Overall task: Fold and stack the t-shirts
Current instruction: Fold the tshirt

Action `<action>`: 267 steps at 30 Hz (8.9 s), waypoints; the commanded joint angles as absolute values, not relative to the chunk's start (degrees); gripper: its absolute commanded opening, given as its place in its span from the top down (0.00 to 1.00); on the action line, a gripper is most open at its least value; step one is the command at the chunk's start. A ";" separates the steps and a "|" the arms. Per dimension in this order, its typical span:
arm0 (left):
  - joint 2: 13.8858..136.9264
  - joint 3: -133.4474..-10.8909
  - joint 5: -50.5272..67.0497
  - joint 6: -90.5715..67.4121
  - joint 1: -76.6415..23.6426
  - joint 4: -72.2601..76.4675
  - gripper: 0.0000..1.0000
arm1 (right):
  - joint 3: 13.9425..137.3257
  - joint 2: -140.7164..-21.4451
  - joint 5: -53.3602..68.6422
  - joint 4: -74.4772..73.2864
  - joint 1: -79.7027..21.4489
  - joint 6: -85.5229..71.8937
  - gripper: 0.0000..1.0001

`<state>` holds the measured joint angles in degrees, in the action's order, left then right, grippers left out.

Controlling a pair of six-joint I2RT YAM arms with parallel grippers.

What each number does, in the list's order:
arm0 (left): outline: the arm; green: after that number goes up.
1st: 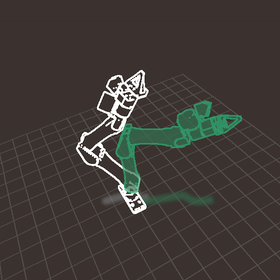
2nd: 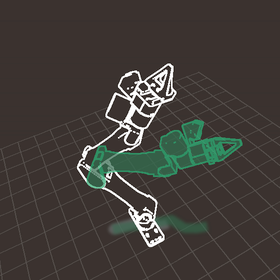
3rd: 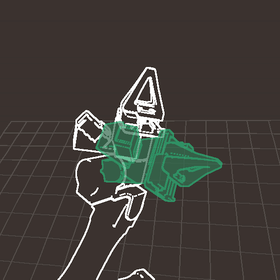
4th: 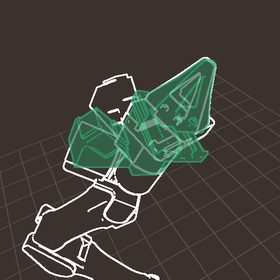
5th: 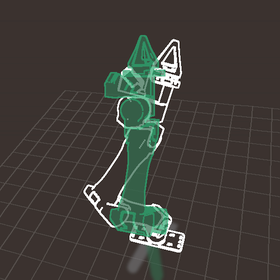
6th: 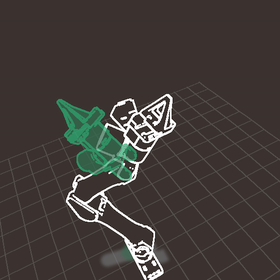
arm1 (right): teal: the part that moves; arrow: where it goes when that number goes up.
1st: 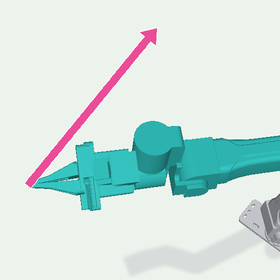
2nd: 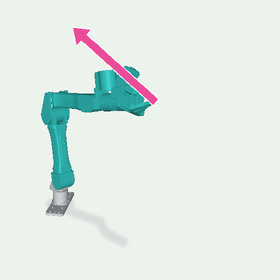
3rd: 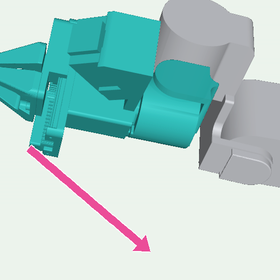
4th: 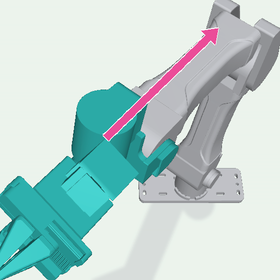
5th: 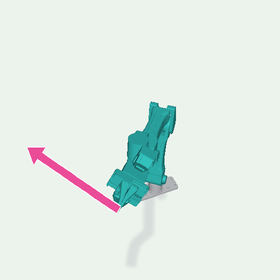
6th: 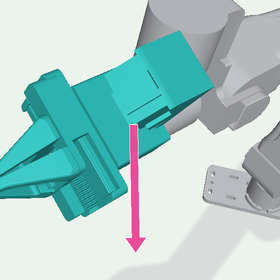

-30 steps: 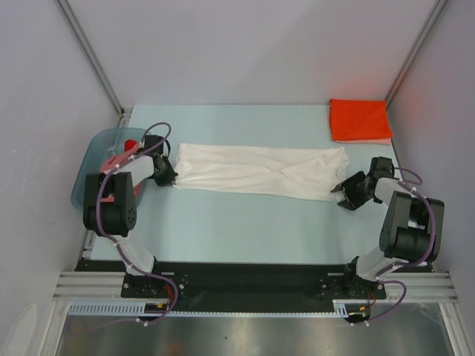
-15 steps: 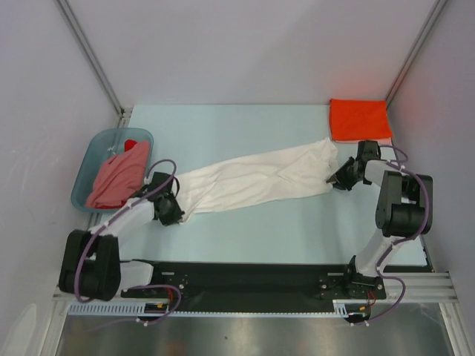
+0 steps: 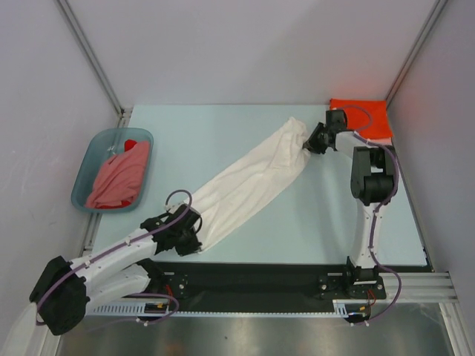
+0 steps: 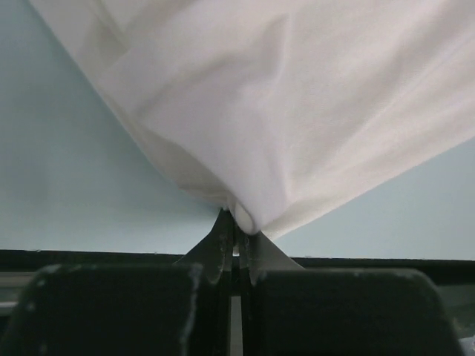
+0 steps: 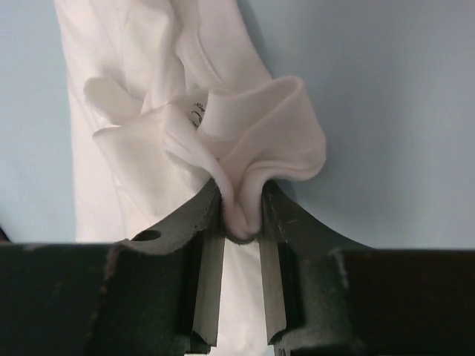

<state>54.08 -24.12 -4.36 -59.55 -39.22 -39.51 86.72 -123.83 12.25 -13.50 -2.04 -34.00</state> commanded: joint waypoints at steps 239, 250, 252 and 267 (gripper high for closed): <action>114.47 -90.37 36.55 -26.89 -19.94 -18.55 0.67 | 93.00 -121.32 47.46 -22.84 -6.67 -34.11 0.93; 110.91 -57.50 47.46 -44.66 -23.12 13.27 0.83 | 72.60 -116.36 55.11 -16.96 -18.10 -30.35 0.93; 112.49 -56.87 46.76 -43.07 -23.03 10.91 0.85 | 71.29 -117.94 54.67 -19.33 -18.54 -28.05 0.94; 98.80 -46.49 40.24 -33.57 -23.90 -3.34 0.79 | 57.39 -104.69 48.07 -26.54 -7.12 -21.44 0.95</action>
